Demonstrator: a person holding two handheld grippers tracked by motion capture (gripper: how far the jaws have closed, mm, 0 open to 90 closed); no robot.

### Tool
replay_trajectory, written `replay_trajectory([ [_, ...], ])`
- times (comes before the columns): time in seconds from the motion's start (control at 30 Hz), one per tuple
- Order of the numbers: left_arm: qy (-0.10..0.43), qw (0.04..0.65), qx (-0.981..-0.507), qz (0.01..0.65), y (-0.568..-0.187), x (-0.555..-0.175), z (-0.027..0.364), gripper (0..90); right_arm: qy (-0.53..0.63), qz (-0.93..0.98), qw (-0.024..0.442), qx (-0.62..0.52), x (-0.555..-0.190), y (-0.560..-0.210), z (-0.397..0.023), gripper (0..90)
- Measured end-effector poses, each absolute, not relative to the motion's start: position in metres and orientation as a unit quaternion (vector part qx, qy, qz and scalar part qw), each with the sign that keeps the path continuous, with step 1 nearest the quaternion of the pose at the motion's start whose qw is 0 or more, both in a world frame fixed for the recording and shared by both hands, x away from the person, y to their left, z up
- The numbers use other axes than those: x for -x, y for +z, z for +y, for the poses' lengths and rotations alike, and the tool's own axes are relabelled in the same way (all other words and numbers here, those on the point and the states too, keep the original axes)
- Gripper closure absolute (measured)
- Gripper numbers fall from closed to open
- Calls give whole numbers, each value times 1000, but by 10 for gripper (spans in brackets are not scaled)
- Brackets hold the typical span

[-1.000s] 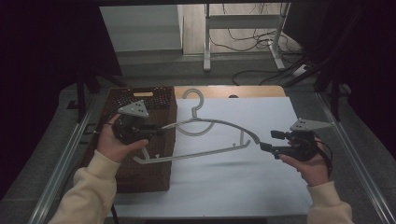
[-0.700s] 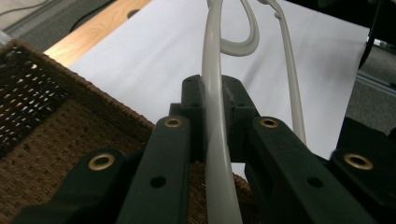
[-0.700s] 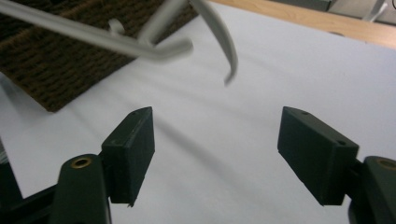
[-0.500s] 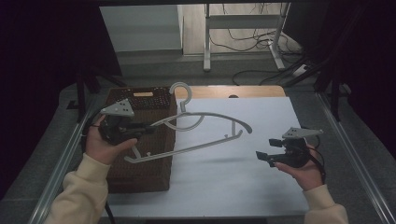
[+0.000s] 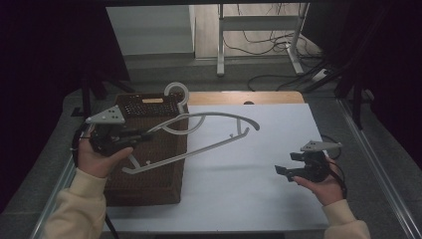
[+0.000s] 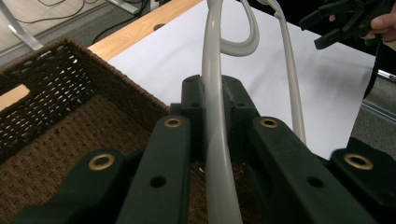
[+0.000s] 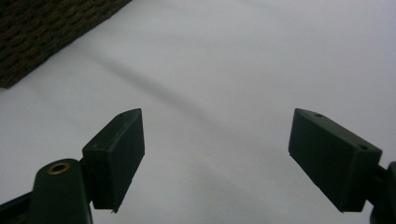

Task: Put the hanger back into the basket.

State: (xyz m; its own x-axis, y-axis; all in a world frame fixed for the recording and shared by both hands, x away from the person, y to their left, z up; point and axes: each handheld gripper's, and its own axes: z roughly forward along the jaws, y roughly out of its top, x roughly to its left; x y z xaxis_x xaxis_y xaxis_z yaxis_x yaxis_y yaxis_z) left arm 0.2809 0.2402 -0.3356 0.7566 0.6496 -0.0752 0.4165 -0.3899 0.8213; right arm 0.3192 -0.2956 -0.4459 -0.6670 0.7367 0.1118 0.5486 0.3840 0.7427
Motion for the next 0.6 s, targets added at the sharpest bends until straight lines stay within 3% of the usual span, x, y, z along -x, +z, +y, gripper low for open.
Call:
replay_trajectory([
  [0.6,145,462,-804,345,-341,-273,260,817,379,829,125,-392,-319,-450,-294,180],
])
